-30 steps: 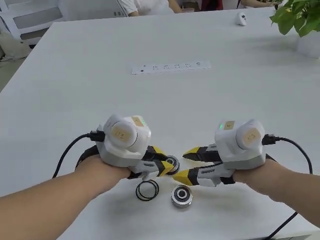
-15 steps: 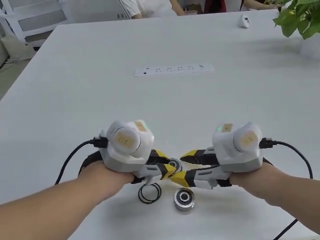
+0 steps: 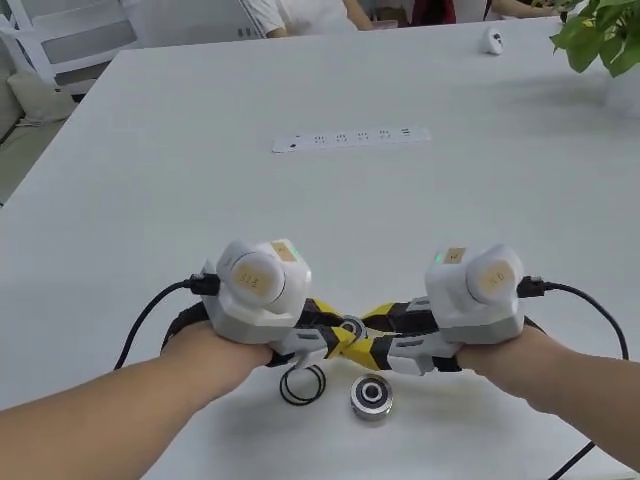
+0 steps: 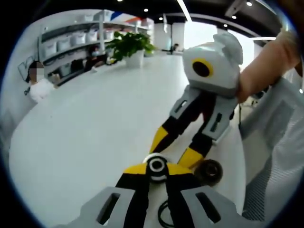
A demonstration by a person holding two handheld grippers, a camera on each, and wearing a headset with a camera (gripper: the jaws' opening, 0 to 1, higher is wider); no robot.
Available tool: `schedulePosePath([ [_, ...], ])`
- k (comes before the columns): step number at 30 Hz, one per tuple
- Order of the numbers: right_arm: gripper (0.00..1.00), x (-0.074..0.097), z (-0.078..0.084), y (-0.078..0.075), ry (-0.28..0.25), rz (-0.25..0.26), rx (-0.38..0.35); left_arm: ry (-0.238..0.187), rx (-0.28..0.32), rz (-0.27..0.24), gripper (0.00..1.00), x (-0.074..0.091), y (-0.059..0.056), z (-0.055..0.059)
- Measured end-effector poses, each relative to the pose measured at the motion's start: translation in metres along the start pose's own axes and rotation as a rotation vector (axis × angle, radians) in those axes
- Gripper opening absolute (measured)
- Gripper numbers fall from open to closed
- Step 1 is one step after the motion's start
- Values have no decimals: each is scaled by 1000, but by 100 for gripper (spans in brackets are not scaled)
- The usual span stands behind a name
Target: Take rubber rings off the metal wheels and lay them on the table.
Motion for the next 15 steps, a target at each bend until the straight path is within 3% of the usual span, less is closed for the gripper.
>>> schedulePosePath([
  [15, 18, 5, 2, 3, 17, 19, 73, -8, 3, -4, 14, 1, 0, 1],
])
Point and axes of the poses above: the centre of the closed fingertips' face, and the gripper's own axes: x roughly backward along the fingers, y roughly to its left, z roughly out of its underside, the point moved 10 cm from there along x, roughly backward along the fingers, and after that the axes turned 1 degree about y, right-handed, at the moved point
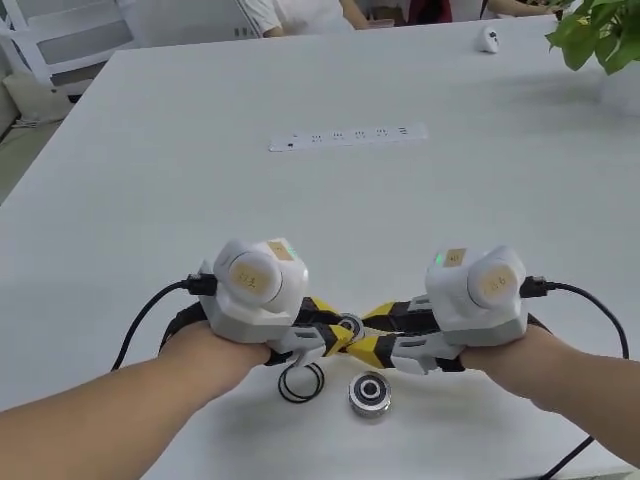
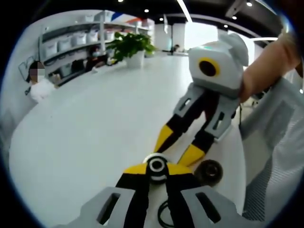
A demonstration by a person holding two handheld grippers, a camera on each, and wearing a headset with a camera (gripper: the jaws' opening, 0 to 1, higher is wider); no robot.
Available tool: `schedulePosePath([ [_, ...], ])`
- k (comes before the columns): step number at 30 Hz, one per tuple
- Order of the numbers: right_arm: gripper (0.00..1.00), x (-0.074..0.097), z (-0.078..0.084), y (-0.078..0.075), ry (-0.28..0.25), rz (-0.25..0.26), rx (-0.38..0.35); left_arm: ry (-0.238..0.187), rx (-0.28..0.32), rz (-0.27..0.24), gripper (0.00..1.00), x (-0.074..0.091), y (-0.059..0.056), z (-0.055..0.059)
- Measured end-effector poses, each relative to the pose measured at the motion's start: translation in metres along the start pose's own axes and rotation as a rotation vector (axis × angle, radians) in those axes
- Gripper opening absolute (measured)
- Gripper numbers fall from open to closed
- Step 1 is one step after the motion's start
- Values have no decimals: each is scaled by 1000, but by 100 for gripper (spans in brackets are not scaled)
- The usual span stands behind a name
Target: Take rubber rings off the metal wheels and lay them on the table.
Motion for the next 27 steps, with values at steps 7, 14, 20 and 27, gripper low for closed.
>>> schedulePosePath([
  [7, 15, 2, 1, 0, 17, 12, 38, 0, 2, -2, 14, 0, 0, 0],
  [14, 22, 0, -3, 0, 1, 6, 30, 1, 3, -3, 14, 0, -1, 0],
  [20, 25, -6, -4, 1, 10, 2, 31, 1, 6, -3, 13, 0, 0, 0],
  [27, 20, -2, -2, 0, 8, 10, 29, -1, 5, -2, 13, -1, 0, 0],
])
Point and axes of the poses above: the centre of the closed fingertips' face, and the gripper's own axes: x roughly backward along the fingers, y roughly to its left, z roughly out of its underside, the point moved 10 cm from there along x, roughly backward along the fingers, and after that the axes turned 1 degree about y, right-handed, at the moved point
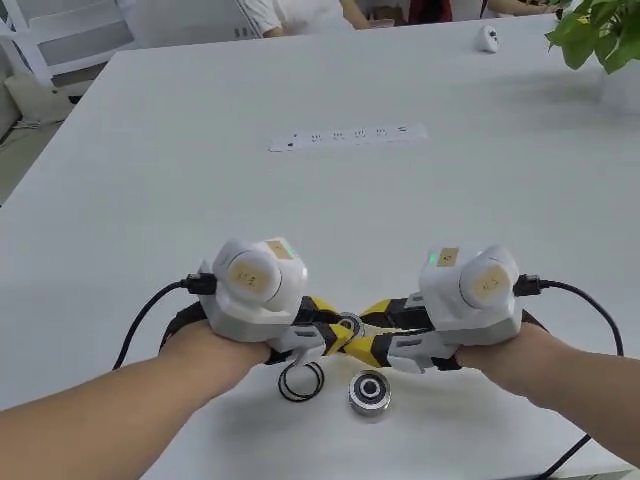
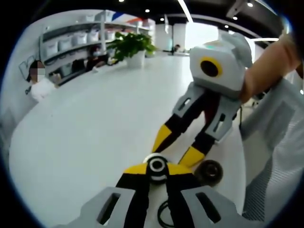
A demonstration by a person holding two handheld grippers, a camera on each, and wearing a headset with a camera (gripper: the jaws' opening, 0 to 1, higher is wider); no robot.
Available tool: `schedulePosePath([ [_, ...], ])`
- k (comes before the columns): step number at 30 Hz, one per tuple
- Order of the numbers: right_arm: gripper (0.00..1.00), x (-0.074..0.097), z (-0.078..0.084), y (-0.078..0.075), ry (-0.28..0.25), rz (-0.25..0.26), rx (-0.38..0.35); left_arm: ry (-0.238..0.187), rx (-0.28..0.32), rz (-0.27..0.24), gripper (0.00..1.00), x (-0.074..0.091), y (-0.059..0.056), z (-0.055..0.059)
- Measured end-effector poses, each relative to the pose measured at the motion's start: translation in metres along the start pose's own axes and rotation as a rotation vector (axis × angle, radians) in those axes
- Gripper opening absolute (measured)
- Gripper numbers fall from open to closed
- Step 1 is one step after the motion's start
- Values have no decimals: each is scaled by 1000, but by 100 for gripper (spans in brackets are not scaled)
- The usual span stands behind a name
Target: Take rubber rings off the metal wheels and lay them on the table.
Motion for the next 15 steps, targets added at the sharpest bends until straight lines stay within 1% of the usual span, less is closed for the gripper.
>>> schedulePosePath([
  [5, 18, 2, 1, 0, 9, 1, 12, 0, -1, 0, 13, 0, 0, 0],
  [8, 15, 3, 2, 0, 20, 4, 26, 0, -2, 1, 13, 0, 0, 0],
  [15, 12, 4, 3, 0, 26, 9, 26, 1, -1, 0, 13, 0, -1, 0],
])
Point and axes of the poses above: the centre of the closed fingertips' face, and the gripper's own axes: x roughly backward along the fingers, y roughly to its left, z roughly out of its underside, the point moved 10 cm from there along x, roughly backward along the fingers, and after that the axes turned 1 degree about y, right-handed, at the moved point
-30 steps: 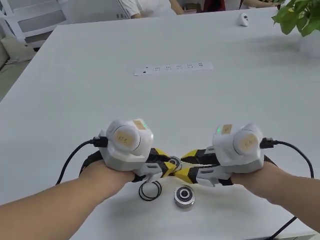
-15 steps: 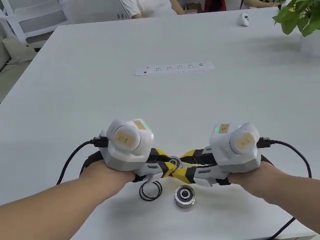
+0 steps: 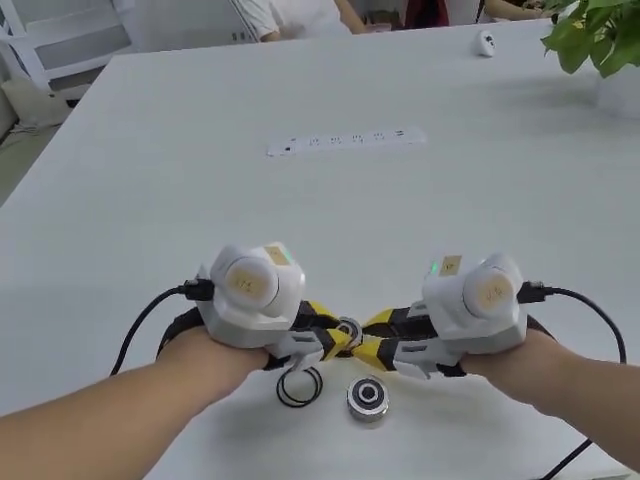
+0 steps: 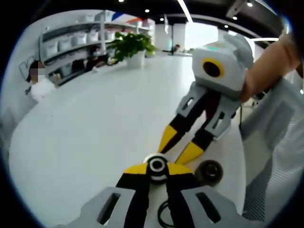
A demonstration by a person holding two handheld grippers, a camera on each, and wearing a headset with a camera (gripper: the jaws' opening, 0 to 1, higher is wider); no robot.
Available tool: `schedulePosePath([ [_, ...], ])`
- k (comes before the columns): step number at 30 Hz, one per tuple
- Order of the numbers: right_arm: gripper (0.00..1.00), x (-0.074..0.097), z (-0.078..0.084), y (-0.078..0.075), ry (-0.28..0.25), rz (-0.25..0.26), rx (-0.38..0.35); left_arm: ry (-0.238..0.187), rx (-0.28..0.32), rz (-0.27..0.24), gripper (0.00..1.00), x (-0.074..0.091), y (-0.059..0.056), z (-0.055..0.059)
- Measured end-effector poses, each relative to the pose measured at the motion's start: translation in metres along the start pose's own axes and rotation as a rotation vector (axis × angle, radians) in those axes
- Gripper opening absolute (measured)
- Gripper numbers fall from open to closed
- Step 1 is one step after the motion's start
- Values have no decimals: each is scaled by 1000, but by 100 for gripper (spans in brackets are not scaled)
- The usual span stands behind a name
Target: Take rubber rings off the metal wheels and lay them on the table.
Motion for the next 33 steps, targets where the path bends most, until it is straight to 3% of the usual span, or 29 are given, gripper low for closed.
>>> schedulePosePath([
  [17, 0, 4, 1, -1, 6, 16, -7, 2, -4, -7, 13, -1, 0, 0],
  [25, 0, 5, 1, -2, 8, 25, -30, 3, -6, -12, 13, 0, 0, 0],
  [33, 0, 6, 4, -7, -19, 12, -184, 5, -2, -20, 13, 0, -1, -1],
])
Point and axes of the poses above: the centre of the closed fingertips' face, and the gripper's own axes: x roughly backward along the fingers, y roughly to its left, z roughly out of its underside, the point moved 10 cm from there along x, roughly backward along the fingers, and after that the axes turned 1 degree about y, right-handed, at the moved point
